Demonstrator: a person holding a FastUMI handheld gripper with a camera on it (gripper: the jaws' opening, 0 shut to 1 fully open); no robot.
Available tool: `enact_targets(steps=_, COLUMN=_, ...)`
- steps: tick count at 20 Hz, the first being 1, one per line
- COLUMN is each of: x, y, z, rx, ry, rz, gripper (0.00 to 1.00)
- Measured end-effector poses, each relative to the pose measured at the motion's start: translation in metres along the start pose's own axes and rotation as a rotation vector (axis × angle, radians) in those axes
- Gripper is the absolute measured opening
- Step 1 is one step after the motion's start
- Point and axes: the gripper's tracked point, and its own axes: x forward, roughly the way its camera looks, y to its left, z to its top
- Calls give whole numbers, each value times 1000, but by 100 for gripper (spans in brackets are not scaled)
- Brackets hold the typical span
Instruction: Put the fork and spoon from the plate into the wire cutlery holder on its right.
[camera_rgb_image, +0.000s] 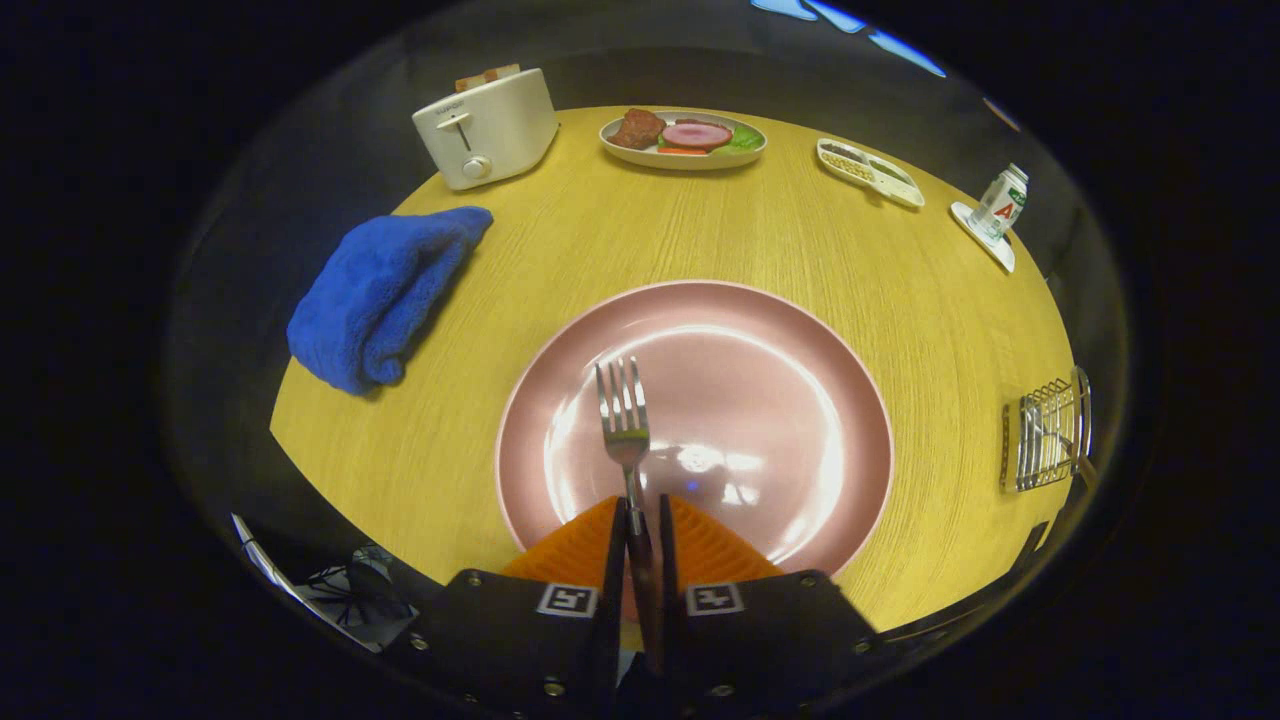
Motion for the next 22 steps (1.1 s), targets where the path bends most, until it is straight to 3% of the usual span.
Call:
enact_targets(steps=3, x=1, y=3, z=-3, rx=-12, ry=15, rz=18, gripper=17)
enact_targets(steps=5, x=3, y=1, z=-4, rx=-8, ry=11, rz=18, gripper=5)
enact_targets(steps=15, x=-9, y=-2, z=8, rx=43, ry=-35, rz=90, gripper=5)
enact_targets(steps=22, x=-29, y=-38, z=30, rx=116, ry=-90, rz=77, gripper=5)
